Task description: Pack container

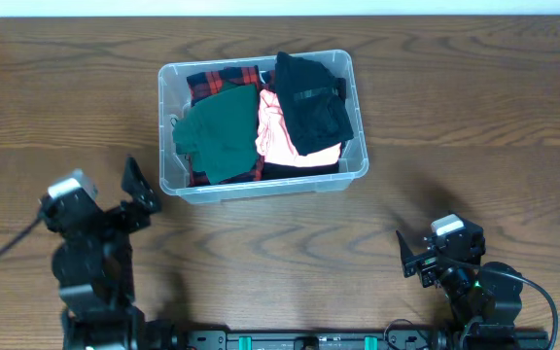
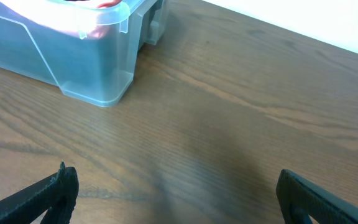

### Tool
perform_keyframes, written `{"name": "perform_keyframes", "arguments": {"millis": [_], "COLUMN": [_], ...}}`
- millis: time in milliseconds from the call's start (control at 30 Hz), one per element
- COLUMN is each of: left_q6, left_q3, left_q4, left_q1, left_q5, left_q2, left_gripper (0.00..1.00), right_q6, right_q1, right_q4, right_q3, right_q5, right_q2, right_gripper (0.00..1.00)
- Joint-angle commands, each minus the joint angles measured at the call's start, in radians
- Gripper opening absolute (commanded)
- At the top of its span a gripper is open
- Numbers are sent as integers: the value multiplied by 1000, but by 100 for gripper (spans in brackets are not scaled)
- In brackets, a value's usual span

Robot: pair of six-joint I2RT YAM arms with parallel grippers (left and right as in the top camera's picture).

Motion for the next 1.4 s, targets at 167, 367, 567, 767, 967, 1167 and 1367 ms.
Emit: {"name": "perform_keyframes", "arguments": {"millis": [167,367,567,767,967,1167,1367], "left_q6": [39,39,42,42,42,42,42], "left_q3": [-179,-256,-312,-360,-377,-414,-455], "left_q4": [44,44,45,52,52,78,123], "left_q1": [-63,-103,-119,-122,-122,-122,-122], "left_q5": [-8,-8,-8,-7,-8,-8,-8], "left_q2": [-163,-229,-281,-336,-345,-346,-359], "left_gripper": [98,98,98,98,98,98,98], "right_q6": [13,13,13,13,13,13,13], "right_q1": [-14,-14,-14,-14,-14,-14,-14], "right_q4": [-1,-1,-1,-1,-1,-1,-1], "right_q3": [-3,-3,-3,-3,-3,-3,-3], "right_q5": [3,3,3,3,3,3,3], "right_q2": [-7,-7,-7,-7,-7,-7,-7], "right_gripper": [99,99,99,99,99,99,99]}}
